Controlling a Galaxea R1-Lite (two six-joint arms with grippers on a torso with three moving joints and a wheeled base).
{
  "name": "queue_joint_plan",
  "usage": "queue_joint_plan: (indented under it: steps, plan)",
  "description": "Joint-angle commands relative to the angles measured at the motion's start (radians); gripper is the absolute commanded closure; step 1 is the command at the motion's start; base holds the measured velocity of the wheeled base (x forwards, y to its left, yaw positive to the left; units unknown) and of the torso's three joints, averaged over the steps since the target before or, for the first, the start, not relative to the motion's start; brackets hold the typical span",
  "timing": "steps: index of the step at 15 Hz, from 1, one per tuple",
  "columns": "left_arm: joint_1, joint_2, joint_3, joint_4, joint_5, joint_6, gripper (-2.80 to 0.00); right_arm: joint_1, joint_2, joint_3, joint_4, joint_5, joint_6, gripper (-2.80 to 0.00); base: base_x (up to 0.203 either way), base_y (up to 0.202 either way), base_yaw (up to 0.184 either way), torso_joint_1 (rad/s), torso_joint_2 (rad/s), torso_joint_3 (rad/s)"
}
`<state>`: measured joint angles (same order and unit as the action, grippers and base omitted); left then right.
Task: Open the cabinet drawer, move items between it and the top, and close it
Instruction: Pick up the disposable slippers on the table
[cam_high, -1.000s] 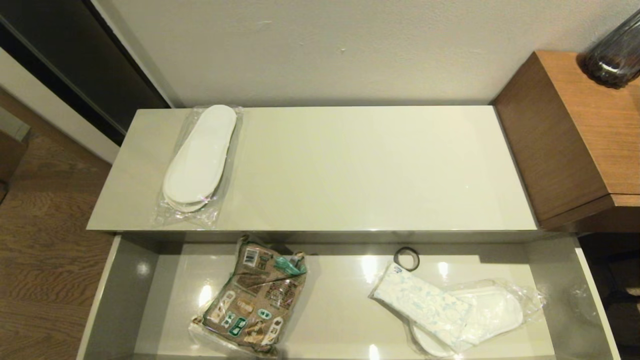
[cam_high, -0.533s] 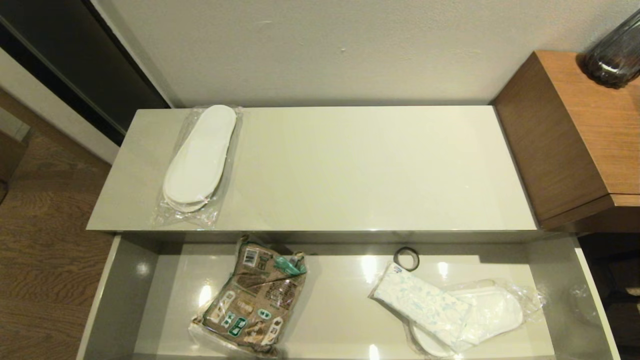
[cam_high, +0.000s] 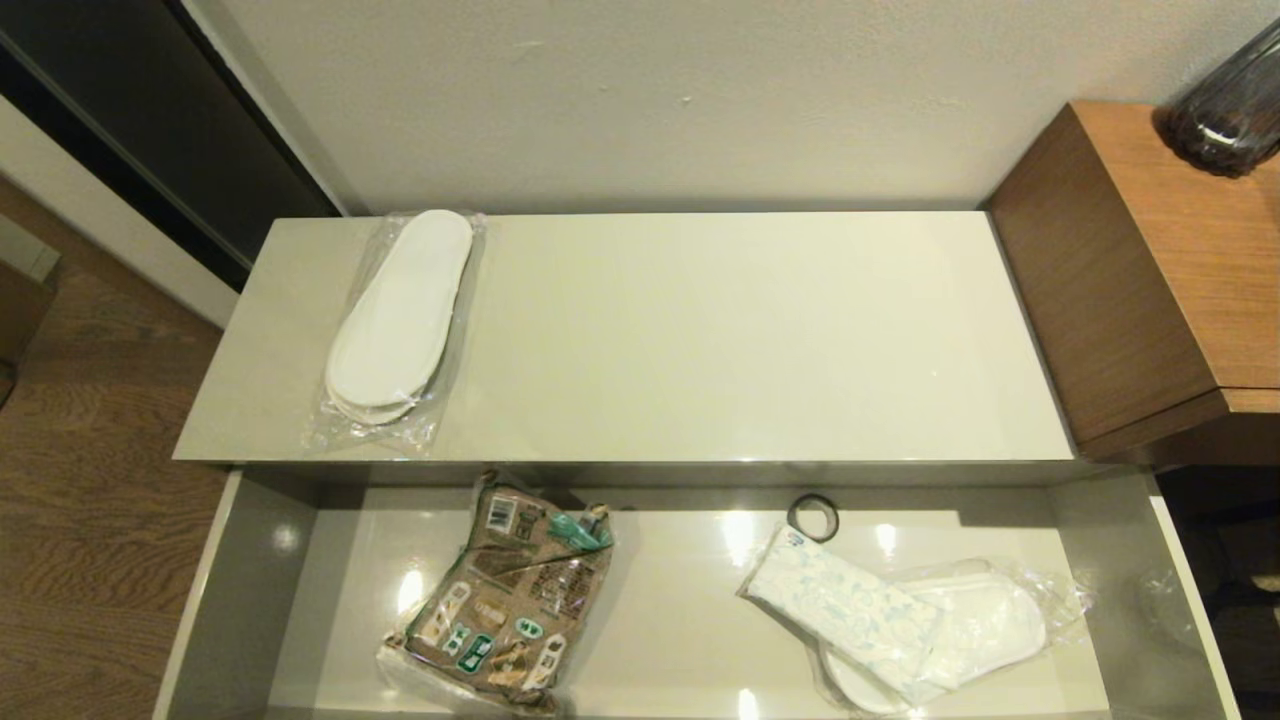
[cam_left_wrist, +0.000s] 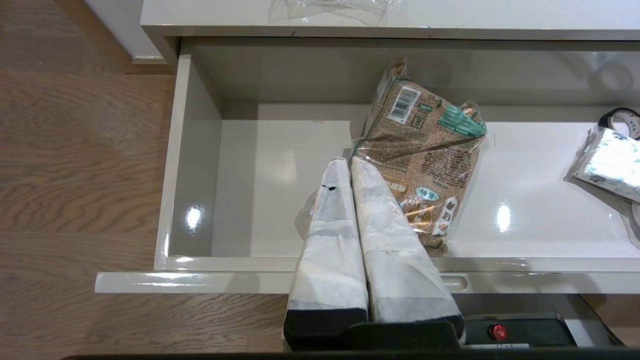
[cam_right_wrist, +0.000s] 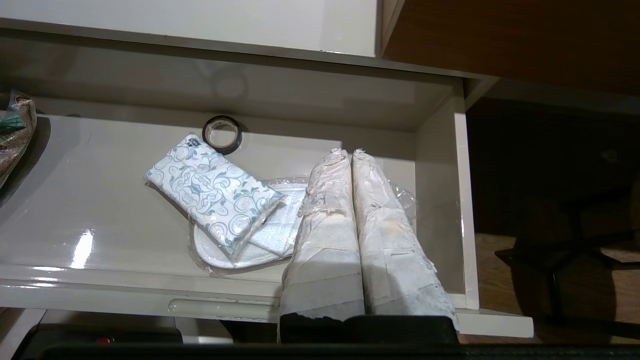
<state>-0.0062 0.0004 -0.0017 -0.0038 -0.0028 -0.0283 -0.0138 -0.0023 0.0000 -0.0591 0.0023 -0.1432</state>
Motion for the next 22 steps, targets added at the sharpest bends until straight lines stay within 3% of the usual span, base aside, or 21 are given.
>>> queue_joint_plan:
  steps: [1,22]
  plan:
    - [0.000,0.001,0.000,-0.001,0.000,0.001,0.00,0.000,0.001,0.000,-0.001,0.001,-0.001,0.00,0.000,0.000,0.000,0.000,0.00,0.000]
    - [0.002,0.001,0.000,0.002,0.001,0.007,0.00,0.000,0.001,0.000,-0.001,0.001,-0.001,0.00,0.000,0.000,0.000,0.000,0.00,0.000]
